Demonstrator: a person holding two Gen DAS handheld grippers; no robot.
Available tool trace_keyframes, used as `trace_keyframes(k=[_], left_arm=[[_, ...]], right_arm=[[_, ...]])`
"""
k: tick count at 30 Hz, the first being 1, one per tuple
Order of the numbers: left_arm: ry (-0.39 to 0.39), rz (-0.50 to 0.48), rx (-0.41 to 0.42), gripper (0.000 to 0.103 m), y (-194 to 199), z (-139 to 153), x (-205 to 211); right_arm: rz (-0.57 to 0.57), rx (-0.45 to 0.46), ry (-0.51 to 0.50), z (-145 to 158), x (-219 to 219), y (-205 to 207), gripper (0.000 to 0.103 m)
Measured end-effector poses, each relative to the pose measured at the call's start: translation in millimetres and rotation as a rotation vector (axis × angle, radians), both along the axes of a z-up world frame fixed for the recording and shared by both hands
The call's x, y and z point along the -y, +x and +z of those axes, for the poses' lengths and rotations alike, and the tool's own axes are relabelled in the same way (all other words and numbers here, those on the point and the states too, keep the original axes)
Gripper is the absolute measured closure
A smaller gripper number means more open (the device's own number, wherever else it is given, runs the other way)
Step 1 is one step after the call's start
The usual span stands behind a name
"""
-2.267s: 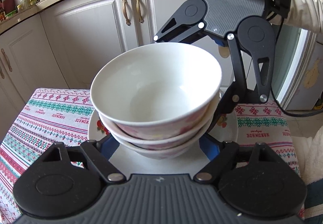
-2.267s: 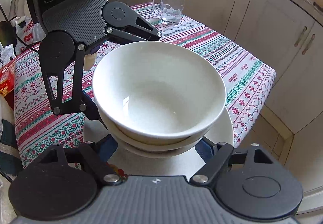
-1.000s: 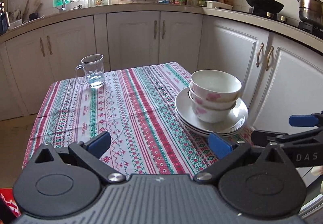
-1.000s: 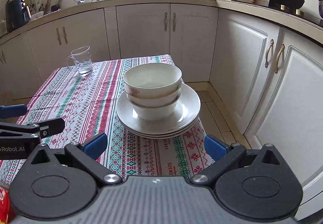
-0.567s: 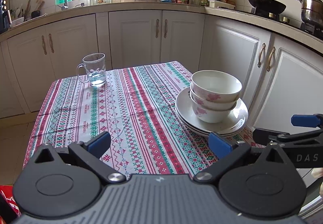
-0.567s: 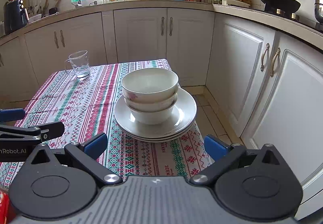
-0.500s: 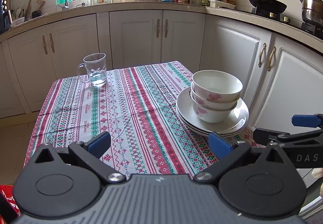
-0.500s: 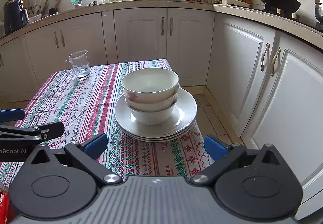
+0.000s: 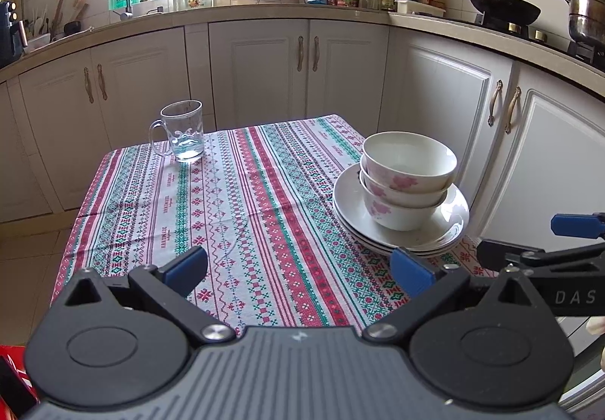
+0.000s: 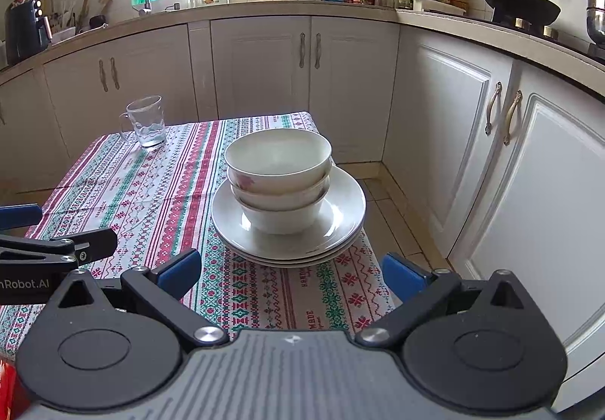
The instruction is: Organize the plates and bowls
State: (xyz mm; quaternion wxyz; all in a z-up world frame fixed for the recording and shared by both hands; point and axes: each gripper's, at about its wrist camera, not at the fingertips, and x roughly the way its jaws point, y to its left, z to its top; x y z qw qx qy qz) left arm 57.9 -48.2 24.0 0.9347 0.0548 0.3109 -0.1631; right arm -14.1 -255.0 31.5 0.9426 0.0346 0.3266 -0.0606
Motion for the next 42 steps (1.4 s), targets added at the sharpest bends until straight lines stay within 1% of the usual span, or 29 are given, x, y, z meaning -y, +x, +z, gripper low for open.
trace_keyframes(k=[26,42], left_arm=[[0.001,0.004,-0.013,0.001,1.9,-0.6,1.3],[0.003,0.007,-0.02,0.001,0.4,-2.1,2.1]], right_arm=[[-0.007,0.004,-0.02,1.6,-1.3,-0.5,0.0],[0.006,0.018,-0.012,4.2,-1.5,-2.9,0.0]])
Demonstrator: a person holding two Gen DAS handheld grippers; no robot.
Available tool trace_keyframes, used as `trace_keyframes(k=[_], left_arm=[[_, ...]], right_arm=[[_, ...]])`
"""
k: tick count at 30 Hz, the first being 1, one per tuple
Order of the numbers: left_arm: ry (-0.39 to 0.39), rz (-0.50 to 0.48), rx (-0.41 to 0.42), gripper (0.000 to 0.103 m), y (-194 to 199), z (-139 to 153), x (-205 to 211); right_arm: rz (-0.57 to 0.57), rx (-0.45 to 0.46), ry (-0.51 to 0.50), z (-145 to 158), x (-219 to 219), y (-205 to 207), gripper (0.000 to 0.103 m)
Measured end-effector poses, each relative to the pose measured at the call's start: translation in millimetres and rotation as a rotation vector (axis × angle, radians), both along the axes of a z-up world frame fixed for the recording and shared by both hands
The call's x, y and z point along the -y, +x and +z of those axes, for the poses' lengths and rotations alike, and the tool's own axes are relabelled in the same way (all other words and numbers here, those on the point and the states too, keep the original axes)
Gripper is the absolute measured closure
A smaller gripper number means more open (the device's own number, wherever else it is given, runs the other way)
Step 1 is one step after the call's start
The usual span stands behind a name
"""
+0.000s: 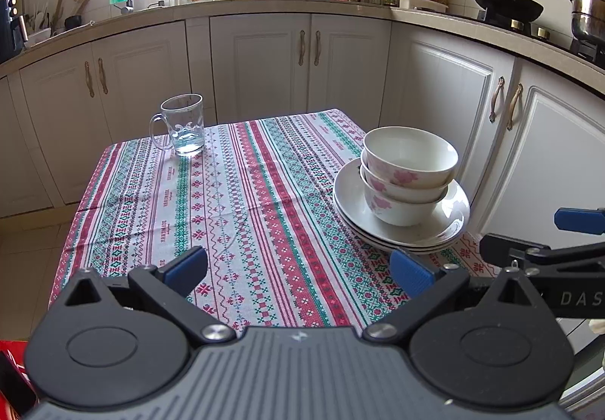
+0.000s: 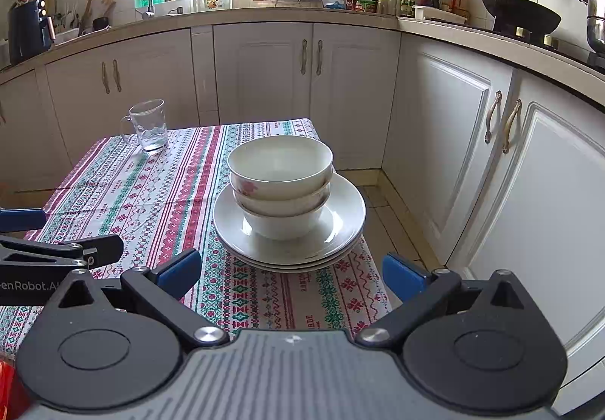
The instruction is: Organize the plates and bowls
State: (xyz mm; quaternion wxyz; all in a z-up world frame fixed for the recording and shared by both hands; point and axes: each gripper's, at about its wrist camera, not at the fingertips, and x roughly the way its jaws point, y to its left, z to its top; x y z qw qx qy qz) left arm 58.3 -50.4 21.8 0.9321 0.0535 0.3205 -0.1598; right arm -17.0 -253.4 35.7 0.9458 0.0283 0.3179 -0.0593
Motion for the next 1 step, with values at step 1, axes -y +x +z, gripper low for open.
trace_keyframes(k=[1], left_arm=[[0.0,0.0,-0.002,0.001,0.5,-0.1,-0.2]], right_arm=[[0.0,0.0,-0.001,0.0,0.0,0.0,0.0]])
